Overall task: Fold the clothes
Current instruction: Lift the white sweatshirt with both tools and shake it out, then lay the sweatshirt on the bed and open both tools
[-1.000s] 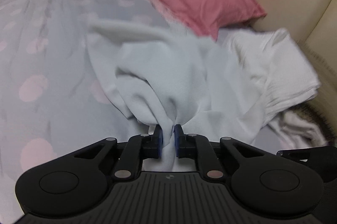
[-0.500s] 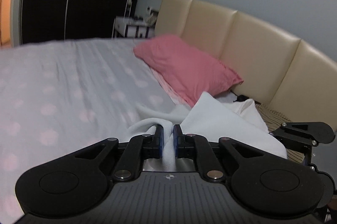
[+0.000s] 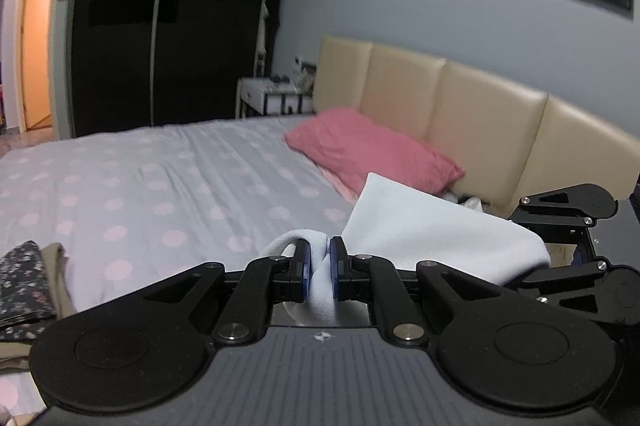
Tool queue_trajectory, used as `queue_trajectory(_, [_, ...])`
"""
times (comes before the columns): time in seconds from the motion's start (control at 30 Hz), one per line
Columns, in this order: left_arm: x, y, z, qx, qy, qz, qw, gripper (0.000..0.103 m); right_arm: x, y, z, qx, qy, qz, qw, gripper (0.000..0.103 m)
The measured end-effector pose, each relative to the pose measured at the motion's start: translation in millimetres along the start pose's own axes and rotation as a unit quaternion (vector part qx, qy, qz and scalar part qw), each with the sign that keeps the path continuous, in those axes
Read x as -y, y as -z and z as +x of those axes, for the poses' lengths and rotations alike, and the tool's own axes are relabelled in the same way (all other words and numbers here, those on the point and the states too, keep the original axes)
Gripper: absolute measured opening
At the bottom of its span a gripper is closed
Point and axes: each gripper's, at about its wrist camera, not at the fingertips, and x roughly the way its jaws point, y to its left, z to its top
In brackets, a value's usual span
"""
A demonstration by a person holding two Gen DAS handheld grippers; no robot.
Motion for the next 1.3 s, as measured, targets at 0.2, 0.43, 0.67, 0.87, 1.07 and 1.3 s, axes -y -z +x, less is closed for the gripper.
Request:
queue_trajectory(0.2, [-30, 0, -41, 0.022, -0.007, -0.028, 0.9993, 0.009, -34, -26, 6, 0.011, -0.053, -0.022, 0.998, 0.014])
queue_trajectory(0.43, [-78, 97, 13, -0.124, -0.02, -0.101, 0.9869, 0.009, -77, 34, 72, -0.1, -0.131, -0.055, 0.985, 0.015])
queue_trajectory(0.67, [-72, 229, 81, -0.326, -0.007, -0.114, 0.9385, 0.01, -145, 151, 120, -0.255, -0.24, -0.103, 0.931, 0.015])
queue_trajectory(0.87, [-63, 252, 117, -0.372, 0.004, -0.118, 0.9205, 0.015, -210, 243, 121, -0.34, -0.307, -0.178, 0.871, 0.037])
queue_trajectory(1.07, [-64, 243, 129, -0.335, -0.036, -0.123, 0.9335, 0.019, -225, 239, 105, -0.304, -0.353, -0.269, 0.843, 0.065])
queue_trajectory(1.3, [-50, 221, 114, -0.267, -0.051, -0.057, 0.9606, 0.048, -185, 199, 106, -0.309, -0.38, -0.235, 0.84, 0.065])
